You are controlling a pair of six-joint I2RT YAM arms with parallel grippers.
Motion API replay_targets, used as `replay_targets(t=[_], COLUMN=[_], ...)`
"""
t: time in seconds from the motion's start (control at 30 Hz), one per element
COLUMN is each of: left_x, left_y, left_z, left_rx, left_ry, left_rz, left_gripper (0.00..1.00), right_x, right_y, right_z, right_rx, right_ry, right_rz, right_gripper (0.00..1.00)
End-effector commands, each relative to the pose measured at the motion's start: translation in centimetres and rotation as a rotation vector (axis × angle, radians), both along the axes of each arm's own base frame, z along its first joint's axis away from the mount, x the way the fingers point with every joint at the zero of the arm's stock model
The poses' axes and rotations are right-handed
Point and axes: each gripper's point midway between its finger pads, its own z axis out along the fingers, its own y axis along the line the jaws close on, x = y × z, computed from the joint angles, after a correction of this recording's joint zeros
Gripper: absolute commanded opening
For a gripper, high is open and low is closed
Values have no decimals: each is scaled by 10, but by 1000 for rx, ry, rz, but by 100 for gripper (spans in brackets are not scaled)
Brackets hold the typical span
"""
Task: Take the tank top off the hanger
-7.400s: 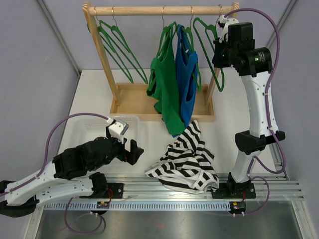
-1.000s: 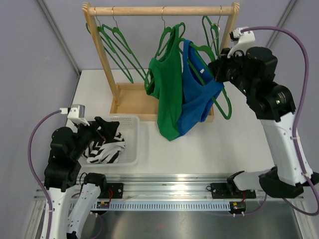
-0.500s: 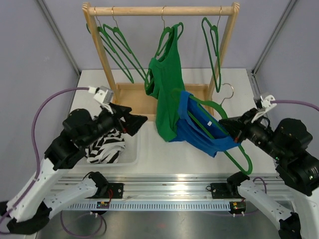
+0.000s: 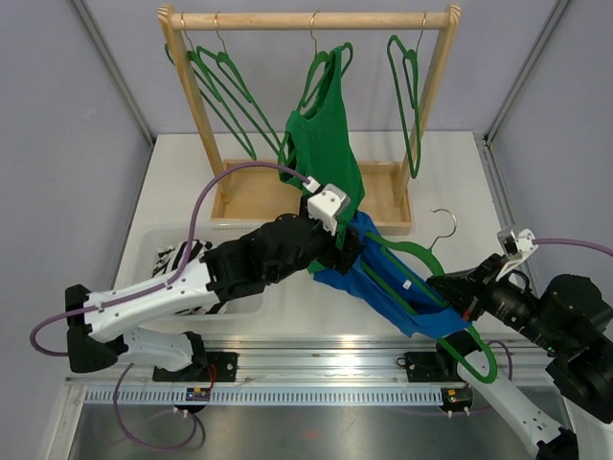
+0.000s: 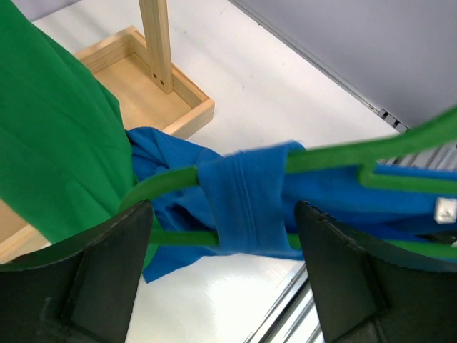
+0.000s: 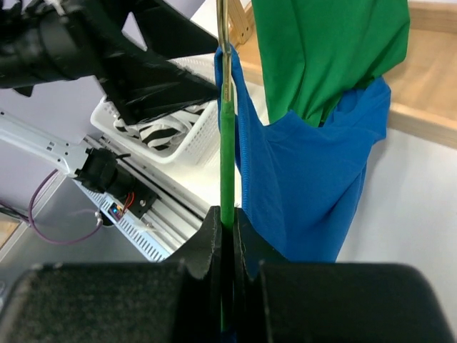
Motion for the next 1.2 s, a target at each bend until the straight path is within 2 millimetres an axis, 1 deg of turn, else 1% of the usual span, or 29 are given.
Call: replay_targets(t=[0.0, 0.03, 0.1, 0.2, 0.23, 0.37, 0.47, 0.5, 0.53, 0.57, 0.6, 0.63, 0.67, 0.7, 0.73, 0.77, 0.8, 0.83, 0.87, 0.9, 0.97, 1.0, 1.03, 1.07, 1.1, 1.17], left_x=[12, 13, 14, 16, 16, 16, 17, 19, 21, 27, 31, 33, 43, 48, 54, 57, 67, 69, 75, 76, 79, 79, 78, 78, 76, 68], left_y=[-12, -15, -21, -27, -29, -33, -32, -30, -27, -19, -12, -4, 13, 25, 45, 60, 77, 89, 109, 117, 134, 138, 142, 144, 145, 135], left_z=[48, 46, 40, 32, 30, 28, 26, 26, 24, 21, 19, 20, 16, 14, 14, 4, 1, -14, -10, -13, -20, -22, -27, -29, -30, -33], left_rx=[-135, -132, -122, -110, -107, -109, -104, -99, -90, -72, -63, -71, -51, -45, -72, -50, -63, -69, -101, -113, -119, -117, -102, -99, -95, -101], left_ry=[-77, -73, -69, -62, -60, -55, -52, -53, -51, -52, -51, -44, -49, -47, -33, -10, 11, 53, 60, 71, 94, 104, 123, 131, 137, 162], left_rz=[40, 37, 32, 29, 30, 18, 29, 44, 63, 117, 152, 194, 290, 342, 443, 489, 548, 585, 634, 653, 687, 699, 705, 708, 699, 618], left_gripper=[78, 70, 59, 47, 43, 42, 24, 14, 7, 5, 0, 0, 0, 0, 0, 0, 0, 0, 0, 0, 0, 0, 0, 0, 0, 0], right_x=[-16, -16, -18, -20, -20, -16, -13, -12, -11, -10, -8, -7, -6, -6, -8, -9, -13, -21, -25, -36, -47, -56, -59, -62, -61, -54], right_y=[-2, -6, -10, -10, -9, -9, -8, -8, -9, -9, -10, -11, -11, -10, -9, -6, -4, 2, 5, 10, 14, 16, 16, 14, 11, 8], right_z=[4, 0, -1, 0, 0, -4, -5, -5, -6, -8, -10, -14, -20, -23, -28, -32, -33, -34, -33, -31, -25, -22, -20, -15, -9, -3], right_rx=[46, 36, 30, 30, 29, 20, 9, 7, -3, -11, -21, -41, -56, -62, -77, -85, -86, -90, -89, -76, -76, -66, -77, -76, -74, -62], right_ry=[-6, -1, -8, -2, -3, 1, 3, 3, -2, 1, 4, 11, 23, 33, 41, 51, 51, 48, 34, 27, -25, -49, -84, -114, -159, -206], right_rz=[21, 0, -14, -5, -2, -10, -8, -9, -15, -18, -26, -27, -28, -19, 0, 21, 45, 108, 147, 210, 283, 329, 350, 356, 334, 287], right_gripper=[0, 0, 0, 0, 0, 0, 0, 0, 0, 0, 0, 0, 0, 0, 0, 0, 0, 0, 0, 0, 0, 0, 0, 0, 0, 0])
